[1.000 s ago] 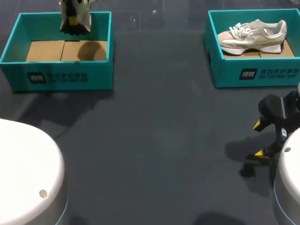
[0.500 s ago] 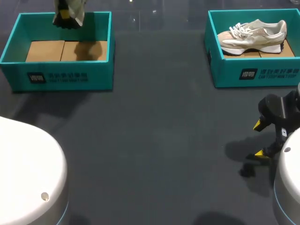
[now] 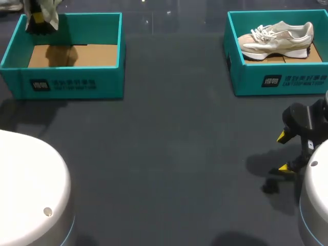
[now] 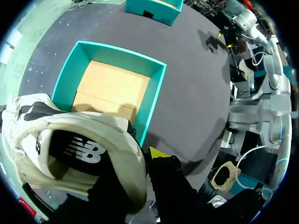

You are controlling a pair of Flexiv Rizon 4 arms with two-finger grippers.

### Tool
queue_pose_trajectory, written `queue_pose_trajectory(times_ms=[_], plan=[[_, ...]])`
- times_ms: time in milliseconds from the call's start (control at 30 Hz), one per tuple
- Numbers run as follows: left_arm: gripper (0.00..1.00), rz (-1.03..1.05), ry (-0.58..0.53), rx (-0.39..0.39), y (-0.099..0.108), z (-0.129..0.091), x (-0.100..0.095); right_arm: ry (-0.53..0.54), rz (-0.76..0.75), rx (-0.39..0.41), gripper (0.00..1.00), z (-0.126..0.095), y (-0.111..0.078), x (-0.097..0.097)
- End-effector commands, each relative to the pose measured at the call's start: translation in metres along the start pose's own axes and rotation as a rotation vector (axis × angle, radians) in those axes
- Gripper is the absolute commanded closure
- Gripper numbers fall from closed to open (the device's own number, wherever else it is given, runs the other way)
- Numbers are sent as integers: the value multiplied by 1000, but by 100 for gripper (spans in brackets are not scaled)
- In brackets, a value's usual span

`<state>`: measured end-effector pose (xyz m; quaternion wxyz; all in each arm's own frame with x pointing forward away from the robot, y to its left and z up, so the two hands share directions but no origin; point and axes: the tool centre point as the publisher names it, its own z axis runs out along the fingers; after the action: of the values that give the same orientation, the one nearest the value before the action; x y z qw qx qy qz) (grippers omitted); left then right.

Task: Take the shoe out of the shoebox, open the shoe tongue, remove and reinsert the insole, then place the shoe into the shoebox

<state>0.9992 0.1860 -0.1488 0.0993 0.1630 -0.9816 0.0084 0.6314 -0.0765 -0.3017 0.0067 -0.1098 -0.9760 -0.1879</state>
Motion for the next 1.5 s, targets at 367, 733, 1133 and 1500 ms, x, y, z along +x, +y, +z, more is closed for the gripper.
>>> queue_pose_trajectory(times_ms=[367,733,1133,1500], plan=[[100,655,-43,-96,60,-4,-22,-2,0,1,0,0,0,1],[100,655,-43,-96,60,-4,-22,-2,0,1,0,0,0,1],[100,1189,-123,-270,85,-7,-63,-2,0,1,0,0,0,1],[100,1242,-107,-261,83,-6,-65,-2,0,1,0,0,0,1]])
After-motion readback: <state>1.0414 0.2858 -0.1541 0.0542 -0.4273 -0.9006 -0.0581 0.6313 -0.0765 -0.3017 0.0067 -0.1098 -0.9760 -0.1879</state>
